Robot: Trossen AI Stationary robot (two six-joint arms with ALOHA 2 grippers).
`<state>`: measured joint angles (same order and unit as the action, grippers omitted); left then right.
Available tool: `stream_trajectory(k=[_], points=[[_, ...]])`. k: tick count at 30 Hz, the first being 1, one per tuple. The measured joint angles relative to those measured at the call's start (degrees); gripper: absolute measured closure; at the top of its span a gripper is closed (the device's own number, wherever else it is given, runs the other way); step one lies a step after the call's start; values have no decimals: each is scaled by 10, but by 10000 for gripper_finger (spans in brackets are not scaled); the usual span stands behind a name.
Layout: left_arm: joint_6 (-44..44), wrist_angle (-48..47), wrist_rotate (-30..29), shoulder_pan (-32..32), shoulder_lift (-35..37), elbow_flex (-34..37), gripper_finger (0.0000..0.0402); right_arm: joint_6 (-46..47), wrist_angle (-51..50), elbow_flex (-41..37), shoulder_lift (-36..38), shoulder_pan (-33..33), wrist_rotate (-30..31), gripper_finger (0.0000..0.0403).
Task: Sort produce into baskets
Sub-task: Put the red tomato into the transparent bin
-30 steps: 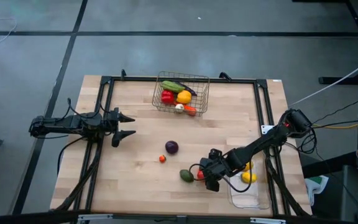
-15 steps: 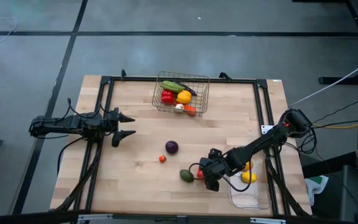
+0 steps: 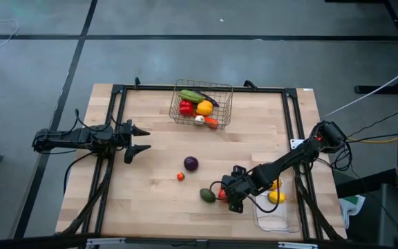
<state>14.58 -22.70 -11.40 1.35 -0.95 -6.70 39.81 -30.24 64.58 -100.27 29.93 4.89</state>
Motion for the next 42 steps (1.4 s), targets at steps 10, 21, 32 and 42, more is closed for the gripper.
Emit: stream_trajectory(k=[10, 21, 32, 42], points=[[0, 0, 0, 0, 0, 0, 102, 0, -4, 0, 7, 0, -15, 89], [0, 0, 0, 0, 0, 0, 102, -1, -19, 2, 20, 0, -10, 89], [0, 0, 0, 0, 0, 0, 102, -1, -209, 110, 37, 0, 11, 88], [0, 0, 0, 0, 0, 0, 102, 7, -390, 228, 37, 1, 21, 88]])
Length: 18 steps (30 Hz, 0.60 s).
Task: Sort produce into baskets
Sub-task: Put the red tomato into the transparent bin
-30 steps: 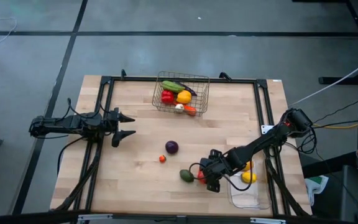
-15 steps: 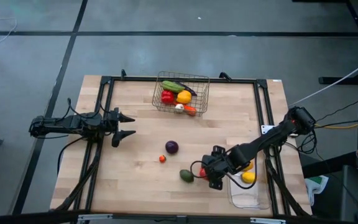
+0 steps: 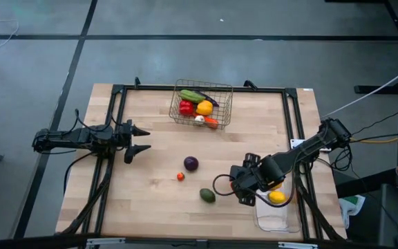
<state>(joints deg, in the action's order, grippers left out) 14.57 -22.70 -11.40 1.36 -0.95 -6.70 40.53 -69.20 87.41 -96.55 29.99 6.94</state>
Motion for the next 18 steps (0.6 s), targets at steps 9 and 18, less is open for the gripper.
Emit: stream_trajectory(k=[9, 18], points=[[0, 0, 0, 0, 0, 0, 102, 51, -100, 33, 3, 8, -36, 112], [0, 0, 0, 0, 0, 0, 102, 111, -167, 33, 6, 69, -45, 112]])
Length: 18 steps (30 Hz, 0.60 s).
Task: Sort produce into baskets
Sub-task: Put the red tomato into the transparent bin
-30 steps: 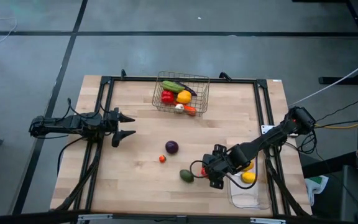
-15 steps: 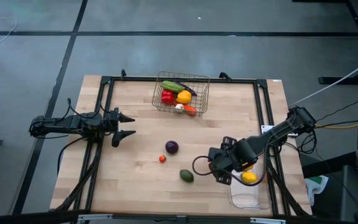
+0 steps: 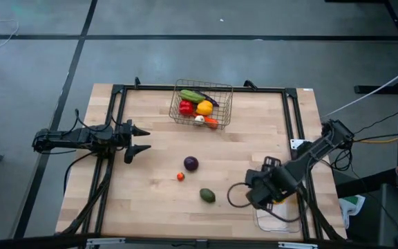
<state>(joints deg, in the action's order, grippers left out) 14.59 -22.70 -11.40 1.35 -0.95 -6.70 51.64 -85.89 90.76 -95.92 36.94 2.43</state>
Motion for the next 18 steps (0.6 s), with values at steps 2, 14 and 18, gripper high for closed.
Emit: stream_trajectory(k=[2, 14, 18], points=[[0, 0, 0, 0, 0, 0, 102, 22, -14, 0, 0, 18, 0, 112], [0, 0, 0, 0, 0, 0, 103, 117, 62, -76, 0, 93, 9, 112], [0, 0, 0, 0, 0, 0, 103, 122, 109, -122, 0, 93, 8, 112]])
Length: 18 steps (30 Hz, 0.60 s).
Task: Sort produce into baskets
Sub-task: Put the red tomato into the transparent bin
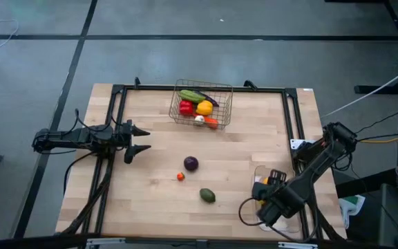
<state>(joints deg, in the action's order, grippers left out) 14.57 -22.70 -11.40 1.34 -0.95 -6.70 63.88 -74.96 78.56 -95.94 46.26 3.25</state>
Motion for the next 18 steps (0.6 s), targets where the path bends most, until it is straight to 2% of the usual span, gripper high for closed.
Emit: stream_trajectory(k=[8, 14, 18], points=[[0, 0, 0, 0, 0, 0, 103, 0, 50, -56, 0, -1, 1, 111], [0, 0, 0, 0, 0, 0, 103, -12, 75, -69, 0, -1, 5, 110], [0, 0, 0, 0, 0, 0, 103, -12, 75, -71, 0, -1, 8, 85]])
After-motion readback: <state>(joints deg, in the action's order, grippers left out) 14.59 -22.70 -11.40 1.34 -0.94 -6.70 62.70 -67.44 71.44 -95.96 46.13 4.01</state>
